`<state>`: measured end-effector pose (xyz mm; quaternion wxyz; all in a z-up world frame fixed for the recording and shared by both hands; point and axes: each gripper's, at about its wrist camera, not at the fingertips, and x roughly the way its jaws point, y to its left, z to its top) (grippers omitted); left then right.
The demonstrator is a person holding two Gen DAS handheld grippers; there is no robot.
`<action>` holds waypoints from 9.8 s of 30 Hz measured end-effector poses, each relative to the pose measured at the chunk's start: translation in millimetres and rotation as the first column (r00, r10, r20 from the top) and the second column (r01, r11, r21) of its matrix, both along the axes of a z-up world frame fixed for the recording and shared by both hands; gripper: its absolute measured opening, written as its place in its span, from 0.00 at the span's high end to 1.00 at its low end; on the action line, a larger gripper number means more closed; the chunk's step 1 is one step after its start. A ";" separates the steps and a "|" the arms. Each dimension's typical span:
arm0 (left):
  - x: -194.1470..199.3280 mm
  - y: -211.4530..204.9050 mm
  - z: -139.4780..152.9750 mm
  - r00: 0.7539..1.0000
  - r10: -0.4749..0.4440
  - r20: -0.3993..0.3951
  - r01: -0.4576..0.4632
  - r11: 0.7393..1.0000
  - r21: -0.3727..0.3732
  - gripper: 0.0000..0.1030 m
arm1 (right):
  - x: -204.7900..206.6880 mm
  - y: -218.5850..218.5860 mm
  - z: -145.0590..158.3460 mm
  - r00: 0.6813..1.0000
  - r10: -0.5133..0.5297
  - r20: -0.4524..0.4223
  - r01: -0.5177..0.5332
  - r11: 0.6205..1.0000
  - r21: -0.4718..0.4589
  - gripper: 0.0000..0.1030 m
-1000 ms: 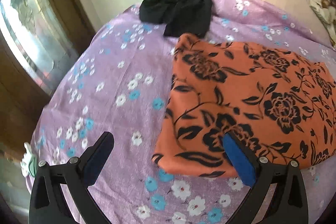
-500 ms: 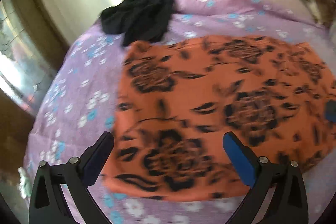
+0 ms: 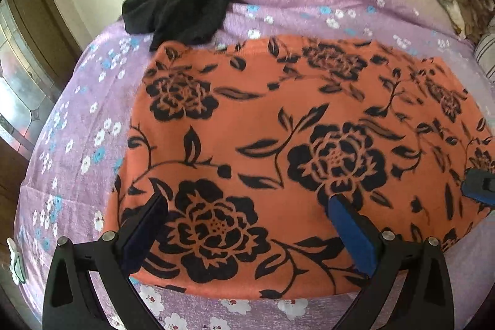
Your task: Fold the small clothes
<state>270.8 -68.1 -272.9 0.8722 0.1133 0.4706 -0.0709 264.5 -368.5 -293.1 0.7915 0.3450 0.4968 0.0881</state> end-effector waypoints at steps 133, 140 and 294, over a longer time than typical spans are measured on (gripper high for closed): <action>53.8 172.8 1.8 0.942 0.315 -0.115 -0.316 0.949 0.009 0.00 | 94.5 110.7 0.4 0.999 0.015 0.049 -0.021 0.992 0.125 0.91; 59.7 169.6 -5.2 0.941 0.316 -0.122 -0.313 0.949 0.039 0.00 | 166.8 117.1 35.8 0.994 -0.054 0.097 0.052 0.998 0.018 0.91; 35.6 94.0 -4.8 0.998 0.062 0.024 -0.064 0.991 0.121 0.00 | 73.3 96.0 -8.9 0.992 0.114 0.053 -0.117 0.991 0.068 0.76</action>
